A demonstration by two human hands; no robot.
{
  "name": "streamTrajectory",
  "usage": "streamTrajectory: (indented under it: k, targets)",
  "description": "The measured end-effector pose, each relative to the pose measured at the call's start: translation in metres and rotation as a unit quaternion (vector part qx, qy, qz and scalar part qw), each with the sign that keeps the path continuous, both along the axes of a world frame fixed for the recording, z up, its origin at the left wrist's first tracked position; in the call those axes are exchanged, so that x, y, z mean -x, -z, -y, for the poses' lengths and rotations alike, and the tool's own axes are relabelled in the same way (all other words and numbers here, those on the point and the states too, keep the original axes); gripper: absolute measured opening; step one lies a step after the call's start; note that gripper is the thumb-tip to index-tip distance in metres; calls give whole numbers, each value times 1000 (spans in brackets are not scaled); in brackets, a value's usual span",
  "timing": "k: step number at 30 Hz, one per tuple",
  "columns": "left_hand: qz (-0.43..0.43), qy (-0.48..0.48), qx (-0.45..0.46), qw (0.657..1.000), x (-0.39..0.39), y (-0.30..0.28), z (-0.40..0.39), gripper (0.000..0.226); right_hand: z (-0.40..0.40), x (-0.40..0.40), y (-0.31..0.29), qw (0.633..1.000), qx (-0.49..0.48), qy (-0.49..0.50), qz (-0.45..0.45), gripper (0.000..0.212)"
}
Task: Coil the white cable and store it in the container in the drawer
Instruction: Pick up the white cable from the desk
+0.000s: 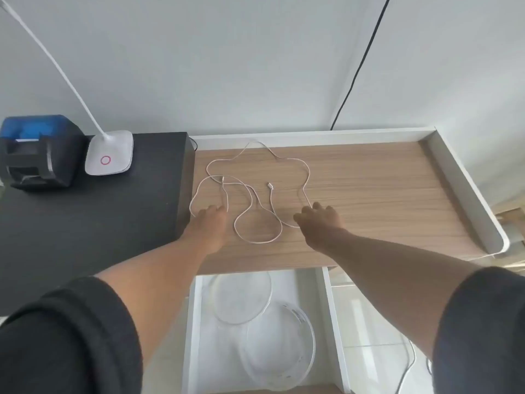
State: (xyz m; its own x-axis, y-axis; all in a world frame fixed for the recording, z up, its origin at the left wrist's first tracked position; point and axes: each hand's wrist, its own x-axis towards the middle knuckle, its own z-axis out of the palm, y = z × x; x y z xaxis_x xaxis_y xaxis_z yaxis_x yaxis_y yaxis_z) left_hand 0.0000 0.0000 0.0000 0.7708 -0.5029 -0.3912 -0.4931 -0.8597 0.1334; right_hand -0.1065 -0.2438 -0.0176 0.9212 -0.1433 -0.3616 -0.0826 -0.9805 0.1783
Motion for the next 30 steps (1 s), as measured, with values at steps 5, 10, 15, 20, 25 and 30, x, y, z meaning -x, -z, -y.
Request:
streamTrajectory:
  k: [5, 10, 15, 20, 25, 30]
  targets:
    - [-9, -15, -29, 999, -9, 19, 3, 28, 4, -3, 21, 999, -10, 36, -13, 38]
    - [19, 0, -49, 999, -11, 32, 6, 24, 2, -8, 31, 1000, -1, 22, -13, 44]
    - [31, 6, -71, 997, -12, 40, 10, 24, -5, -13, 31, 997, 36, -63, -29, 41]
    - [27, -36, 0, 999, -8, 33, 15, 21, -17, -11, 17, 998, -59, 27, -12, 31]
    - [-76, -219, 206, 951, -15, -10, 25, 21, -22, -26, -15, 932, -238, 242, 130, 31]
    - [-99, -327, 335, 878, -27, -66, 39, 27, -15, -41, -70, 689, -530, 430, 243, 30]
